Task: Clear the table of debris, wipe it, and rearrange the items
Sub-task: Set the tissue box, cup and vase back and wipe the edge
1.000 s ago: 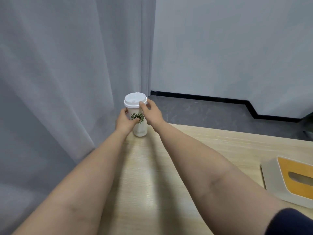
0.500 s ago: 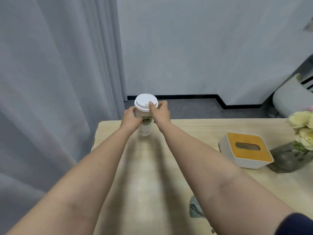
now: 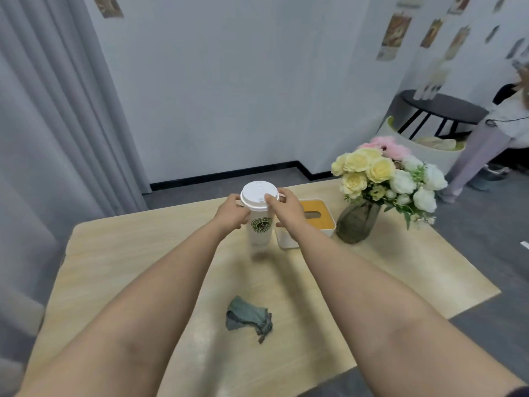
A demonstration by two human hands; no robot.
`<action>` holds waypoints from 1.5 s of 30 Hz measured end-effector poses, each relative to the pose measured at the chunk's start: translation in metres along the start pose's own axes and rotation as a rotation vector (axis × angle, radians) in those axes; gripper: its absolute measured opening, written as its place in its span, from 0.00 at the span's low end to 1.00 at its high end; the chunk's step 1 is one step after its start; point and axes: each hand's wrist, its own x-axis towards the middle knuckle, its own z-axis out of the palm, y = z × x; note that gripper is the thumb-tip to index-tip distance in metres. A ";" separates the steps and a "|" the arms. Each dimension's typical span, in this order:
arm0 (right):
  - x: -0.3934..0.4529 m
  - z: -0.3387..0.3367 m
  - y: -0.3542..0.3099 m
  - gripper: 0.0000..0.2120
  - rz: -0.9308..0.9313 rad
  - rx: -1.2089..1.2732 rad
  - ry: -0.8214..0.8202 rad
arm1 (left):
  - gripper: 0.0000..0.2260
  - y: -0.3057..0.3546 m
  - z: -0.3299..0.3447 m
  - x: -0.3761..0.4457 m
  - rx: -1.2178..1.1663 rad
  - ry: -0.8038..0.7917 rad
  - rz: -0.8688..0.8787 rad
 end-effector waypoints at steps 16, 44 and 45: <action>-0.026 -0.177 0.089 0.20 0.038 -0.029 0.120 | 0.15 0.054 0.177 -0.034 0.071 -0.232 -0.006; 0.015 -0.228 0.155 0.21 0.097 -0.019 0.118 | 0.24 0.048 0.260 -0.012 0.145 -0.288 -0.038; 0.014 -0.227 0.155 0.21 0.095 -0.016 0.114 | 0.25 0.047 0.260 -0.013 0.142 -0.289 -0.043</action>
